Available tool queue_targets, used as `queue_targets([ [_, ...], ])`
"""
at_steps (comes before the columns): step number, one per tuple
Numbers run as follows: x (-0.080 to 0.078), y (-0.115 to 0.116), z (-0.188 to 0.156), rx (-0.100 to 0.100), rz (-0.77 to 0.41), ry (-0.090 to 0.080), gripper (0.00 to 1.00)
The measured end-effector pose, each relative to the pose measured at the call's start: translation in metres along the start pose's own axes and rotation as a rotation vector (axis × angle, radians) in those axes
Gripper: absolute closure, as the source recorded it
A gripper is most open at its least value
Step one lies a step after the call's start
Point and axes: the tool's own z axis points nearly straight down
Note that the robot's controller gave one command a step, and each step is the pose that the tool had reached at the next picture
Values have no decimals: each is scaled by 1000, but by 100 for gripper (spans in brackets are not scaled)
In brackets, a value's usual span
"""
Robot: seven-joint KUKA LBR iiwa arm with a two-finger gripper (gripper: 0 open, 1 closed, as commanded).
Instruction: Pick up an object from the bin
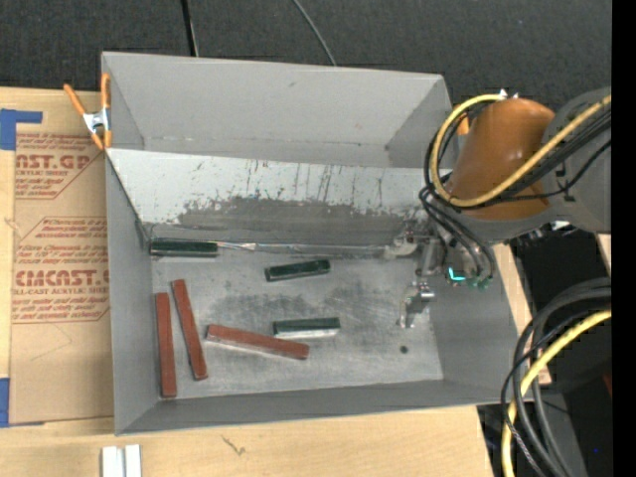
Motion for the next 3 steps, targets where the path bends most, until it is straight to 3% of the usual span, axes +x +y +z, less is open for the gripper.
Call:
queue_targets([
  [1, -2, 0, -5, 1, -1, -8, 0],
  [2, 3, 33, 39, 1, 56, -15, 0],
  [3, -18, 72, 71, 5, -391, -19, 100],
])
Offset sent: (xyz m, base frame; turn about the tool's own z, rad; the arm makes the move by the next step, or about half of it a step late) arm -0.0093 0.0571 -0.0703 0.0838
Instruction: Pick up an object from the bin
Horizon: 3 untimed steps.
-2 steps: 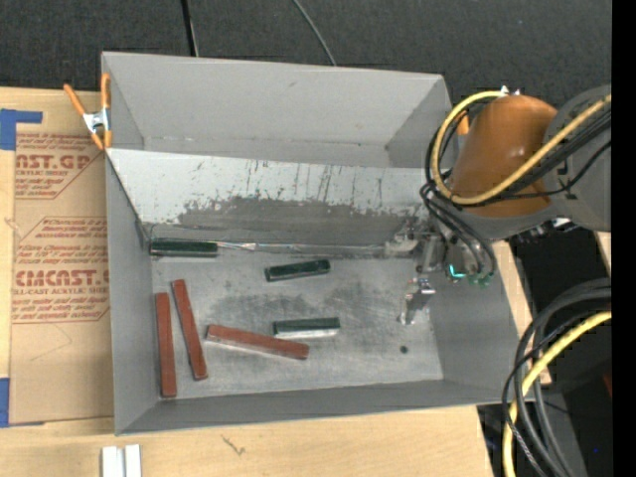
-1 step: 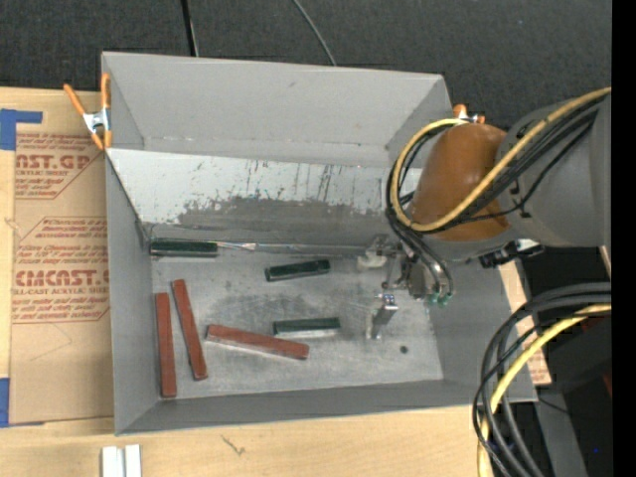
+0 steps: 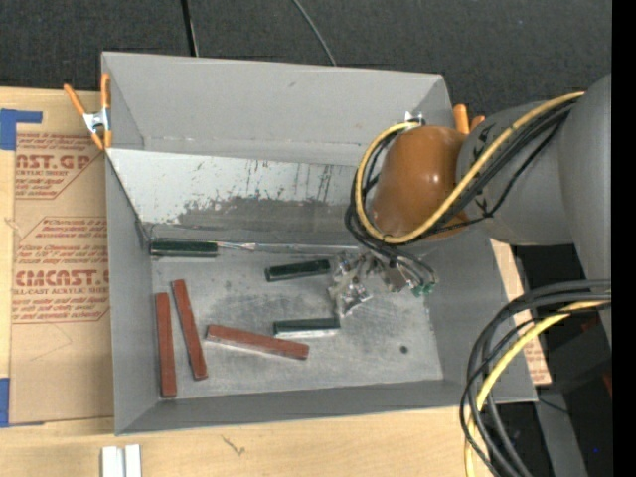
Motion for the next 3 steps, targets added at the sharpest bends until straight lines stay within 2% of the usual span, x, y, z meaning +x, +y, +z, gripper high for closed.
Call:
queue_targets([
  [1, 2, 1, 3, -3, 0, 6, 0],
  [2, 2, 2, 3, -3, 0, 6, 0],
  [3, -4, 108, 0, -4, -17, -4, 100],
])
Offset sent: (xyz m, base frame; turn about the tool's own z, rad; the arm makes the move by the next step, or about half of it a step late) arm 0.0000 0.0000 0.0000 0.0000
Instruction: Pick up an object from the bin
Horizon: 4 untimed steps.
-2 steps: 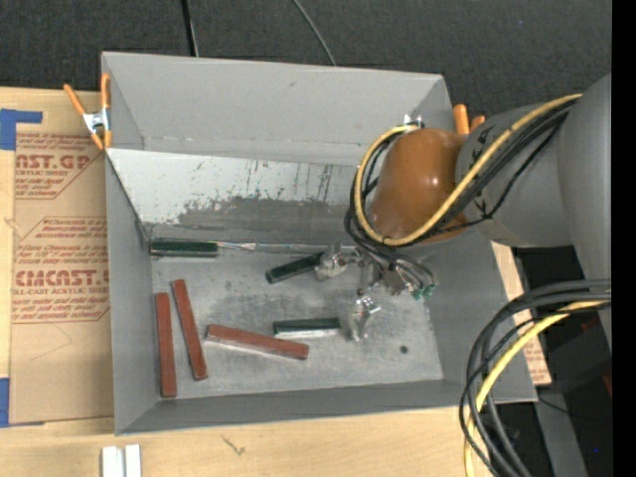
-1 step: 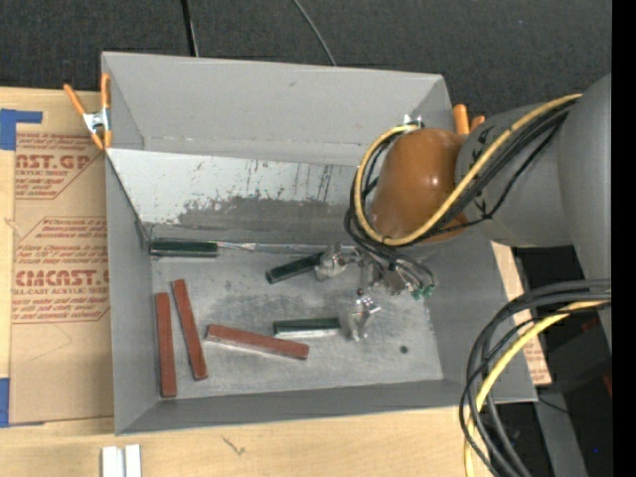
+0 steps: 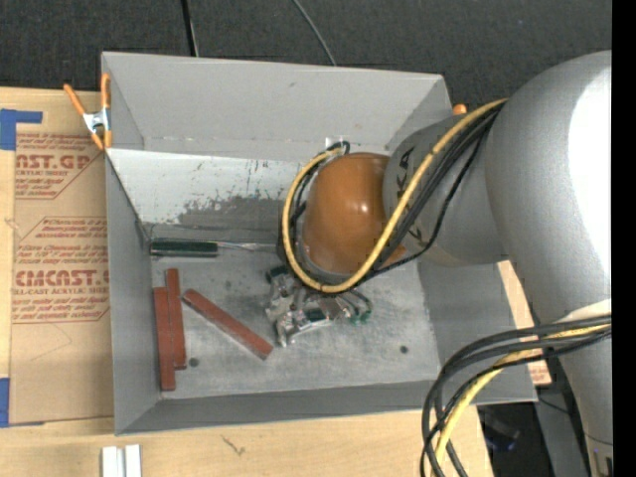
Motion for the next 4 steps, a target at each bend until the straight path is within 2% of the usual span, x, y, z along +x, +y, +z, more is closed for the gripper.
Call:
queue_targets([
  [1, 0, 0, 0, 0, 0, 0, 100],
  [2, 6, -2, -45, -4, -22, 20, 100],
  [3, -4, -2, -85, -2, 7, 10, 100],
  [4, 9, -7, -112, -3, 23, 17, 100],
])
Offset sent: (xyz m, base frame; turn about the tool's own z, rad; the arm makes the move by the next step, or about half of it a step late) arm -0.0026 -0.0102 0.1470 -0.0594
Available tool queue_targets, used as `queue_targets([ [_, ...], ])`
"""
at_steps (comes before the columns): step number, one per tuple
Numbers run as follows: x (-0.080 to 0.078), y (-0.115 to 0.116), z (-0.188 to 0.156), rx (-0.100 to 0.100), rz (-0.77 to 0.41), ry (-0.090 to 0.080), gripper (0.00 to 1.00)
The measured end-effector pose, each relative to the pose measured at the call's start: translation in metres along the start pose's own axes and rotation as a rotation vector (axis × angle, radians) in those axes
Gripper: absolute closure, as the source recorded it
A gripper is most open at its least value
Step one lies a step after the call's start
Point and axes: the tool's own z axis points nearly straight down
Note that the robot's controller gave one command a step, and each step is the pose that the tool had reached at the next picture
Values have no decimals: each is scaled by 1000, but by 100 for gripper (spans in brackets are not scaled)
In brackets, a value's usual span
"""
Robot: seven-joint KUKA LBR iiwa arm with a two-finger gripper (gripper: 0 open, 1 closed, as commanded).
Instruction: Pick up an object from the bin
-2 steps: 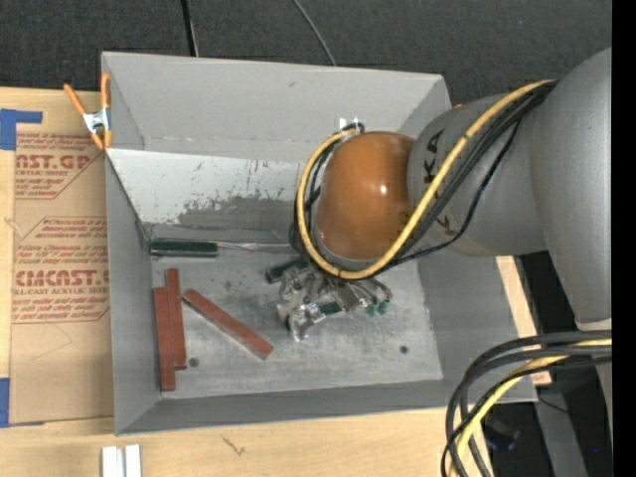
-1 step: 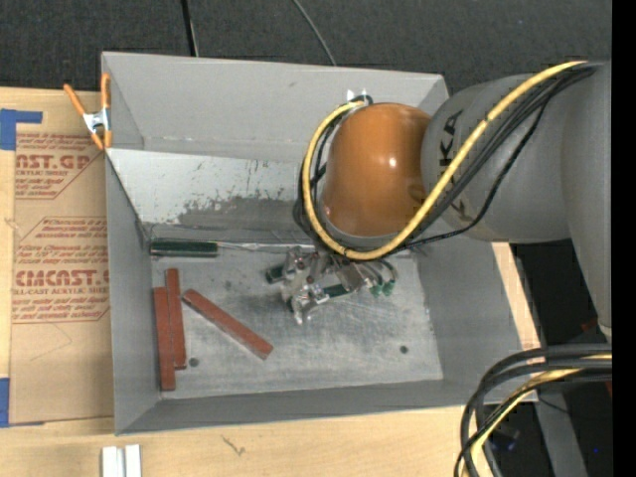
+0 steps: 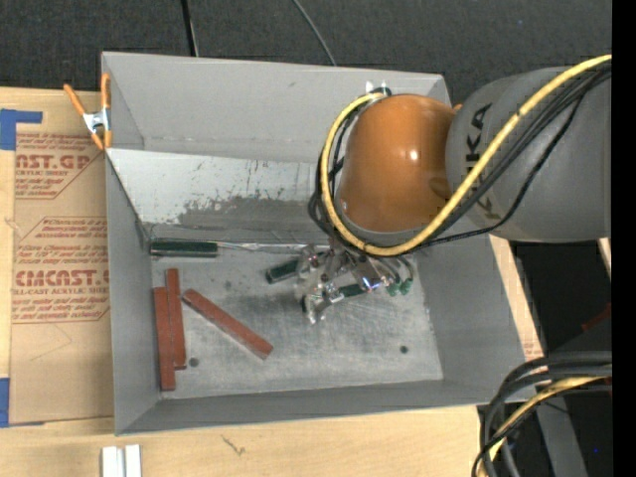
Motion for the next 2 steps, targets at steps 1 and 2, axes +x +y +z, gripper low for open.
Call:
queue_targets([
  [1, 1, -1, -10, 0, 4, 2, 100],
  [2, 0, 6, -29, 4, -128, -11, 100],
])
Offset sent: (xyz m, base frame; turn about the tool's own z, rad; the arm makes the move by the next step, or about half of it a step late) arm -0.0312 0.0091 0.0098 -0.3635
